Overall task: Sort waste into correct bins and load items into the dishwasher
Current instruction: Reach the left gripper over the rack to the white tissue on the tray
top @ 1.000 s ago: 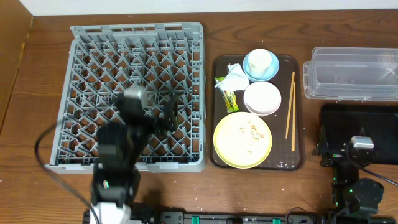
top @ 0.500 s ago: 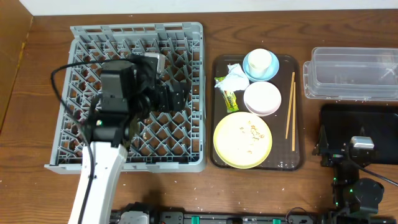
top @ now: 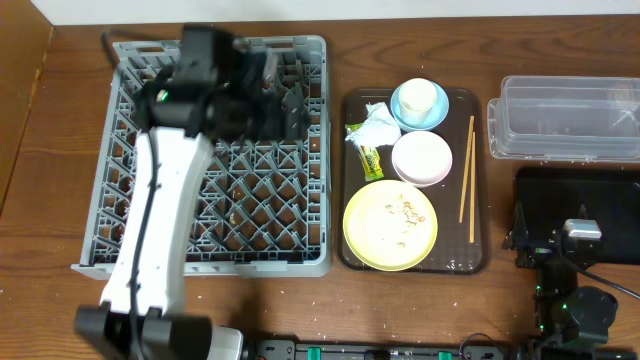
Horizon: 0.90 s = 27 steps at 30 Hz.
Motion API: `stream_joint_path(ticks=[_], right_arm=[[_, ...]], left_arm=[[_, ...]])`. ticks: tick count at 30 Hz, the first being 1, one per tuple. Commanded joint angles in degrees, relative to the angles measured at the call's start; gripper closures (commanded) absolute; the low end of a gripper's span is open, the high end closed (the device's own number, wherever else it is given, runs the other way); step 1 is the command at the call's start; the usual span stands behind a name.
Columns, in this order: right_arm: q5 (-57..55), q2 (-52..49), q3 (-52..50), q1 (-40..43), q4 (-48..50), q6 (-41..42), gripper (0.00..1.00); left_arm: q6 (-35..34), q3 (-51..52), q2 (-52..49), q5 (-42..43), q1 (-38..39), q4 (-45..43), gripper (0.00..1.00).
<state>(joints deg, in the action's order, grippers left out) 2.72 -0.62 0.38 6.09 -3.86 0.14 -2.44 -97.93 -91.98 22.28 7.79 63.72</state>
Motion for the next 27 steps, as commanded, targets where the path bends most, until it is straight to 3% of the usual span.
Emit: stream_joint_path(ticks=[1, 6, 13, 14, 15, 17, 19, 22, 27], right_arm=[[-0.31, 0.31, -0.04, 0.37, -0.26, -0.63, 0.01], [-0.31, 0.31, -0.04, 0.37, -0.26, -0.63, 0.01], [-0.31, 0.31, -0.04, 0.37, -0.26, -0.63, 0.01], [-0.31, 0.31, -0.04, 0.37, -0.26, -0.63, 0.01], [-0.31, 0.31, -0.04, 0.37, -0.26, -0.63, 0.01], [-0.31, 0.31, -0.04, 0.37, -0.26, -0.63, 0.01], [-0.31, 0.31, -0.04, 0.37, -0.26, -0.63, 0.01], [-0.31, 0.31, -0.04, 0.37, -0.26, -0.63, 0.01], [-0.31, 0.31, -0.04, 0.37, -0.26, -0.63, 0.01]], left_arm=[[1.73, -2.71, -4.68, -2.01, 4.74, -2.21, 0.02], [0.66, -2.69, -8.26, 1.27, 10.56, -9.88, 0.02], [0.48, -2.69, -13.90, -0.57, 14.95, -17.22, 0.00], [-3.82, -2.69, -15.74, -5.38, 15.50, -17.86, 0.17], [-7.23, -2.69, -16.76, -8.52, 15.69, -18.14, 0.24], [-11.78, -2.69, -18.82, -12.31, 15.72, -19.15, 0.34], [-12.07, -2.69, -20.74, -12.48, 15.72, -20.72, 0.40], [-12.04, -2.69, -23.23, -12.48, 15.93, -22.95, 0.44], [-12.00, -2.69, -27.45, -12.39, 16.81, -24.94, 0.42]])
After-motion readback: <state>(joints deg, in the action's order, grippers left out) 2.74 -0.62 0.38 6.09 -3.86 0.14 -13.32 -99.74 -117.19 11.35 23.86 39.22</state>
